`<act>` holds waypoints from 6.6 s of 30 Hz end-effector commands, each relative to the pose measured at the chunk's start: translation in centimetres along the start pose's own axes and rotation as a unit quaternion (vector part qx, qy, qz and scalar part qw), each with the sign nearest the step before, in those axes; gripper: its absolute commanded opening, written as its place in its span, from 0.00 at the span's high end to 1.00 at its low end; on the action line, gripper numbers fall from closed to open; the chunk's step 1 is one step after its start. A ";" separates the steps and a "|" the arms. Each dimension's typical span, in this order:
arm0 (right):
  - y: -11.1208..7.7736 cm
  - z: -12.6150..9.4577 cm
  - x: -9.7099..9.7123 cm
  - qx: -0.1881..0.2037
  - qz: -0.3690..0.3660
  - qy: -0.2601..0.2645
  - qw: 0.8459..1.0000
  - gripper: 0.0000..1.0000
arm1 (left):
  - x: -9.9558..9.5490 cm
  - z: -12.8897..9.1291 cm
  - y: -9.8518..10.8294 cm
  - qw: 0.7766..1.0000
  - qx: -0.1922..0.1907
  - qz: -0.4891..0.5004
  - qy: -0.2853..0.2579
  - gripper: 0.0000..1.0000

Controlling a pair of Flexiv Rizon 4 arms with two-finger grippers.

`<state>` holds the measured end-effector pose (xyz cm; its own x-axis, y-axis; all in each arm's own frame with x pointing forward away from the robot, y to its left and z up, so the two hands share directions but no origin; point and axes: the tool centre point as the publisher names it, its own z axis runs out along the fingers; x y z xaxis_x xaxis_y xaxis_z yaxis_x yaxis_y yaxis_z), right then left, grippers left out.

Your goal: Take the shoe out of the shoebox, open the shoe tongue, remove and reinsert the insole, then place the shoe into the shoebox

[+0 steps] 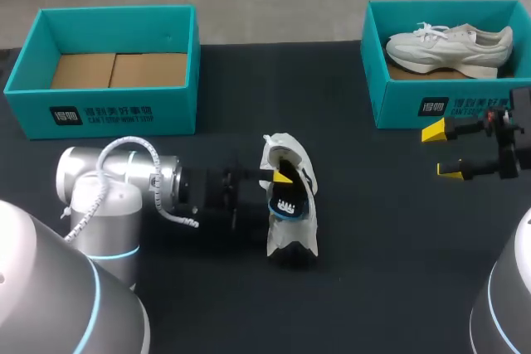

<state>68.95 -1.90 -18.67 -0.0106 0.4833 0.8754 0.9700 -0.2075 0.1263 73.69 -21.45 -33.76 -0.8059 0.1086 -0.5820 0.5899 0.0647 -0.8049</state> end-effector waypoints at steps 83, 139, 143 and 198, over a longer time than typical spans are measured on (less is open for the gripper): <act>-0.1 0.0 0.0 -0.001 0.000 -0.001 1.000 0.00 | 1.0 0.0 -0.9 1.000 -0.020 -0.021 0.013 0.95; -0.1 0.0 0.0 -0.001 0.000 -0.001 1.000 0.00 | -0.8 -2.8 -4.7 0.963 -0.046 -0.008 0.266 1.00; -0.1 0.0 0.0 -0.001 0.000 -0.001 1.000 0.00 | -1.0 -3.0 -4.8 0.965 -0.045 -0.007 0.260 1.00; -0.1 0.0 0.0 -0.001 0.000 -0.001 1.000 0.00 | -0.4 -1.7 -2.1 0.704 -0.160 0.214 0.658 1.00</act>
<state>68.95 -1.89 -18.67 -0.0106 0.4833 0.8754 0.9700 -0.2075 0.1263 72.43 -18.90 -30.56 0.0110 0.9918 -0.1270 0.9199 -0.0598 -0.3875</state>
